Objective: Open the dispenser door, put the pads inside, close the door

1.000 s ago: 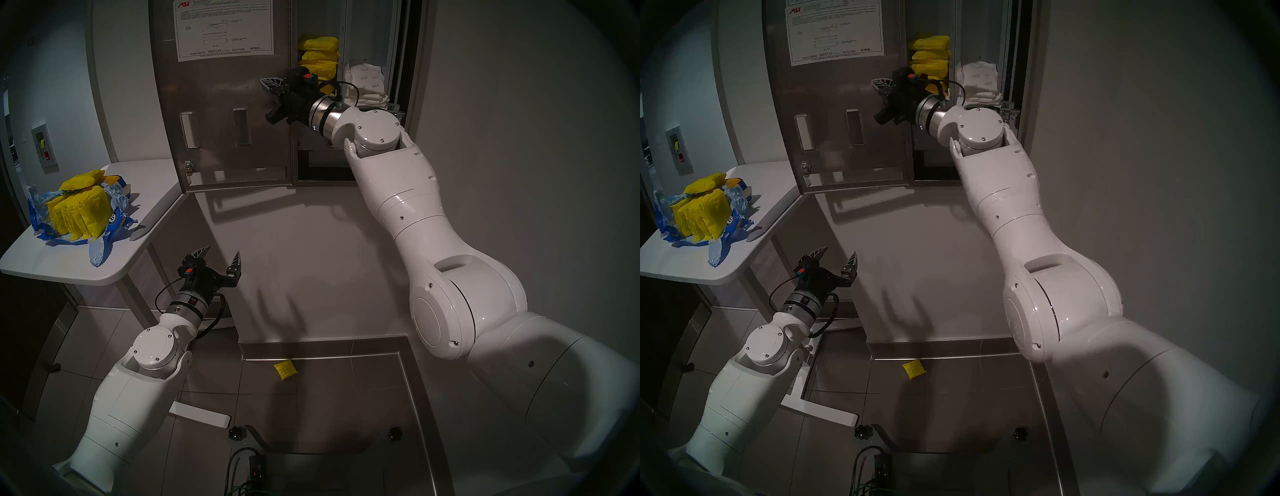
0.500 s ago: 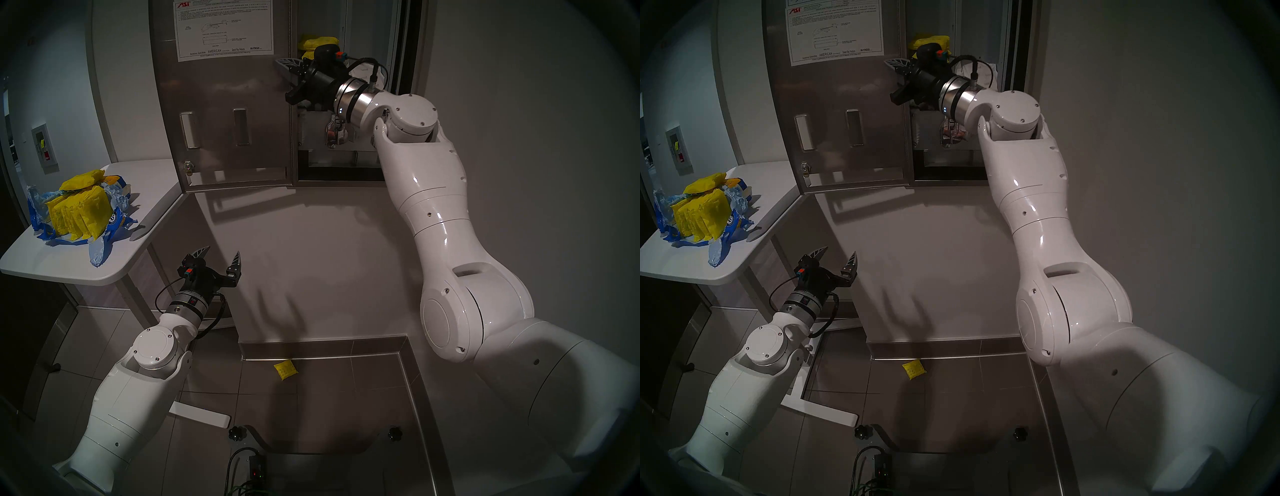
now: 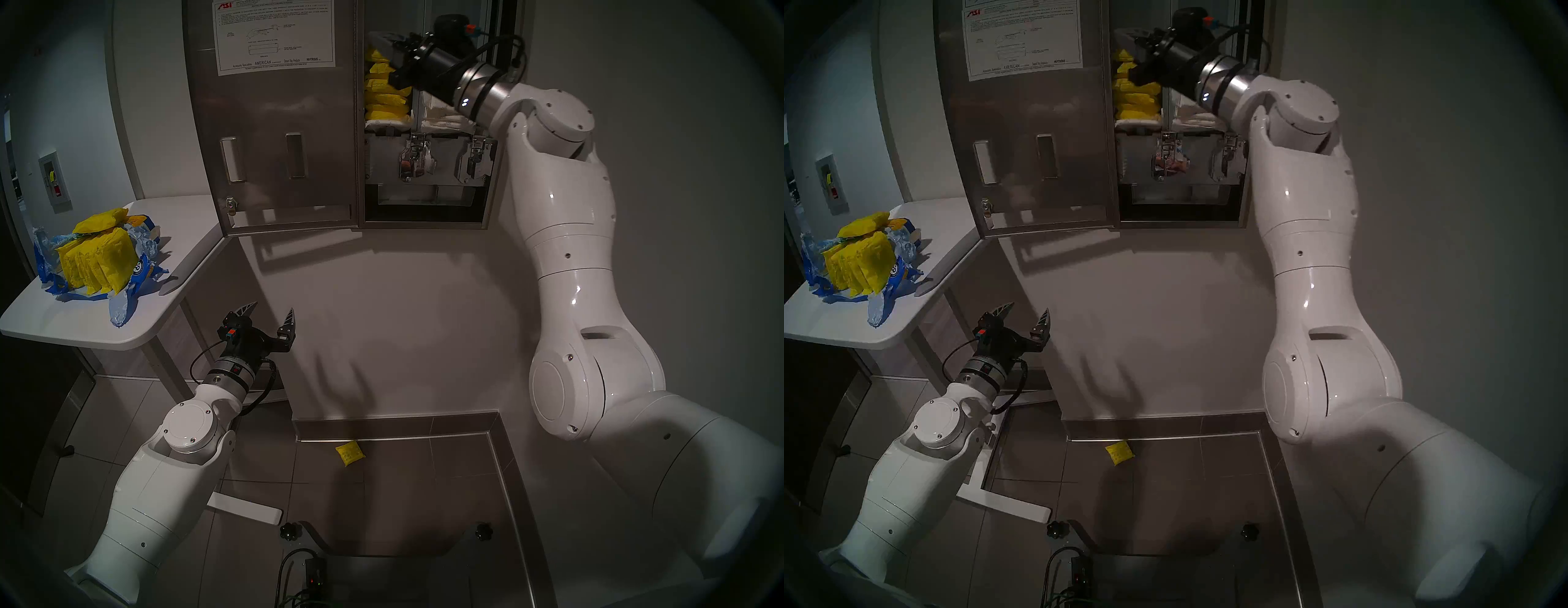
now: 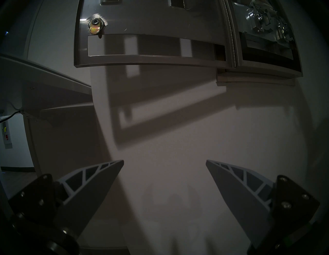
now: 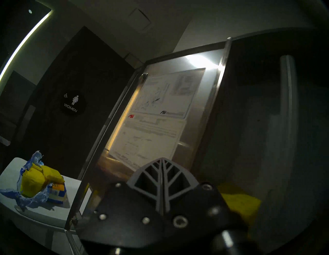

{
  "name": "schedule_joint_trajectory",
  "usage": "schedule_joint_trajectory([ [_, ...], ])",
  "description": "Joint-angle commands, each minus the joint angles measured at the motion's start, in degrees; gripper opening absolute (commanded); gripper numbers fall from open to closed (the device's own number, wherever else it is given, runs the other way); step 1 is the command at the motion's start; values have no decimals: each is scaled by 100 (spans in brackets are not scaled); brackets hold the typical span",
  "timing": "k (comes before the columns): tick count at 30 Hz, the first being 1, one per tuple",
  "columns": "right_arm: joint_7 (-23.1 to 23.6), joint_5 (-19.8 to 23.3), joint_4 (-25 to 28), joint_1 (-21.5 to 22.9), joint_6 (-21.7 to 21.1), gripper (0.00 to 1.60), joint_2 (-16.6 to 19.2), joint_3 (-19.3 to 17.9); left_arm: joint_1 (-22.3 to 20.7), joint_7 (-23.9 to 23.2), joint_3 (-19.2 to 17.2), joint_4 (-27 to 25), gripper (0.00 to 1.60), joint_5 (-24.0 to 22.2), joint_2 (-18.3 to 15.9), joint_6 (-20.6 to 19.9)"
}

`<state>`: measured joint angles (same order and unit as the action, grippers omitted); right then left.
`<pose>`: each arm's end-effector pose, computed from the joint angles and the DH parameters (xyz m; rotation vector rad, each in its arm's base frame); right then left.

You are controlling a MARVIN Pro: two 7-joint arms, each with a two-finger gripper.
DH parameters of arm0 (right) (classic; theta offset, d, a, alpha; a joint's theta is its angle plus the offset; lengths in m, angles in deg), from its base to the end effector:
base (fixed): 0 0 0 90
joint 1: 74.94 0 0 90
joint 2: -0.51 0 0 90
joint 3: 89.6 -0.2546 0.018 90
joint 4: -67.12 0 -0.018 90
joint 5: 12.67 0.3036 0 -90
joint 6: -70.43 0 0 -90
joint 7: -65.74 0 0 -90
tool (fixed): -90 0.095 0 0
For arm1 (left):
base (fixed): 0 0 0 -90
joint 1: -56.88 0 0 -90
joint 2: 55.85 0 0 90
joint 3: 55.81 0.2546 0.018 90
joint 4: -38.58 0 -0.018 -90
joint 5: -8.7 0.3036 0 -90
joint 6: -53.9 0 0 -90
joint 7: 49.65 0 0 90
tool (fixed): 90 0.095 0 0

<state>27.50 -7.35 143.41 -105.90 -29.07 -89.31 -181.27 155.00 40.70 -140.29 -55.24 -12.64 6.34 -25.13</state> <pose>0.4978 0.0634 0.1287 -1.0708 -0.9948 -2.2293 0.3779 0.0781 -0.2744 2.1177 -0.2361 2.2727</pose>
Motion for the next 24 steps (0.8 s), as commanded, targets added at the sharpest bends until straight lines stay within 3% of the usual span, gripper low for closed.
schedule_joint_trajectory([
  [1,-204,90,564,-98,-309,0,370,-576,-137,1,-54,-156,160,-1,-8,71],
  [13,-681,-15,1373,-615,-1066,0,479,-1301,-134,3,-59,-168,160,-1,-6,86],
  [24,-912,-91,1545,-881,-1095,0,545,-1681,-133,4,-60,-170,160,-1,-5,89],
])
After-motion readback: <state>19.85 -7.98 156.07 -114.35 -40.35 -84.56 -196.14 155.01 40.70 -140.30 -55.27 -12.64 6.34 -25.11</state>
